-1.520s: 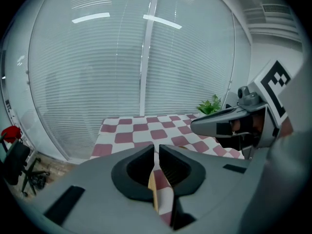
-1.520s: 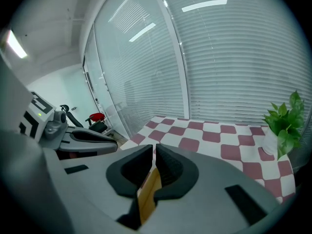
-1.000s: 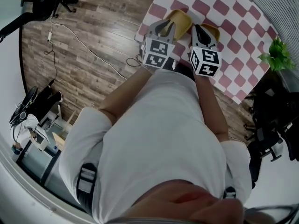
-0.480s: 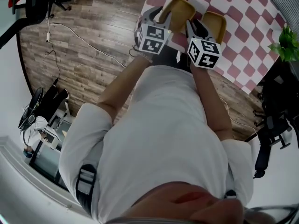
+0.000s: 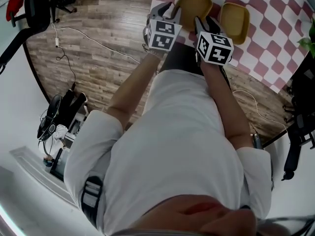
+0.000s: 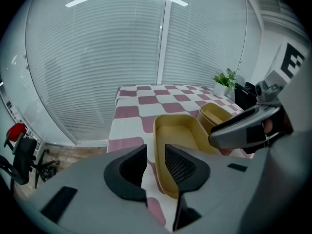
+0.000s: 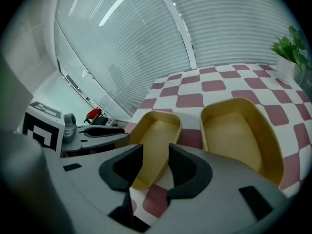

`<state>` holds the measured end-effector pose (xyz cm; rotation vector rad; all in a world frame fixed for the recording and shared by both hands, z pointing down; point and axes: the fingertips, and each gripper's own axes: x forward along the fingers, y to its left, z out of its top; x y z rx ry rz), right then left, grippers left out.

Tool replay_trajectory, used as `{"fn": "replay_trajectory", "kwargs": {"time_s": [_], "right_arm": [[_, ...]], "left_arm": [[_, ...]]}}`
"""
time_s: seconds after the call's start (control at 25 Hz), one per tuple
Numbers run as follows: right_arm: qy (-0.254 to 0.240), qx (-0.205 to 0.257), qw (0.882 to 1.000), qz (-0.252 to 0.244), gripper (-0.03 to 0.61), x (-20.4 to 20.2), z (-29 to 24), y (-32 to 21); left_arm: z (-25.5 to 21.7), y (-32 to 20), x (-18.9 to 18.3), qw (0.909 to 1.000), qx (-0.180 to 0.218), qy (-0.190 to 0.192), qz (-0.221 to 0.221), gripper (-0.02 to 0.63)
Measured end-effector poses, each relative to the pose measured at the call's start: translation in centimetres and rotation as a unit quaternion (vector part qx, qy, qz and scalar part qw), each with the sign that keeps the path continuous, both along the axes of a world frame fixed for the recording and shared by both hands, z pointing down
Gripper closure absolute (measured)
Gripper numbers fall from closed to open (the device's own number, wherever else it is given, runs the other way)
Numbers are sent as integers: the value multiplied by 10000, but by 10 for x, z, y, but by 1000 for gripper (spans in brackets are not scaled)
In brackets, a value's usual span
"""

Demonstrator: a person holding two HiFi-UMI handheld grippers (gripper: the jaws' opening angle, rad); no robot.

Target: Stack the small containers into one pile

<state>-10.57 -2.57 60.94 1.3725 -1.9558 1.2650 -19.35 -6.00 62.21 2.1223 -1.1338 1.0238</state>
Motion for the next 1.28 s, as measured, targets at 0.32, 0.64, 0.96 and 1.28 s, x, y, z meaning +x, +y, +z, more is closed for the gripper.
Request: {"fn": "replay_trajectory", "kwargs": {"time_s": [0.32,0.64,0.96,1.28], "right_arm": [[188,-488,9984,226,423,1,34,4],[276,-587,9977,217,485,7,41,6],[225,-419,9988,82,494,13,14,0],[333,-77,9993,-141,505,27,-26,-4]], "left_arm": [[19,0,10,9998,-186,49,108,504],[17,-2,10,9997,-205,147,-46,560],[-18,-1,15,9992,-86,343,-159,561],[-60,9,26,9974,94,632,-328,561]]}}
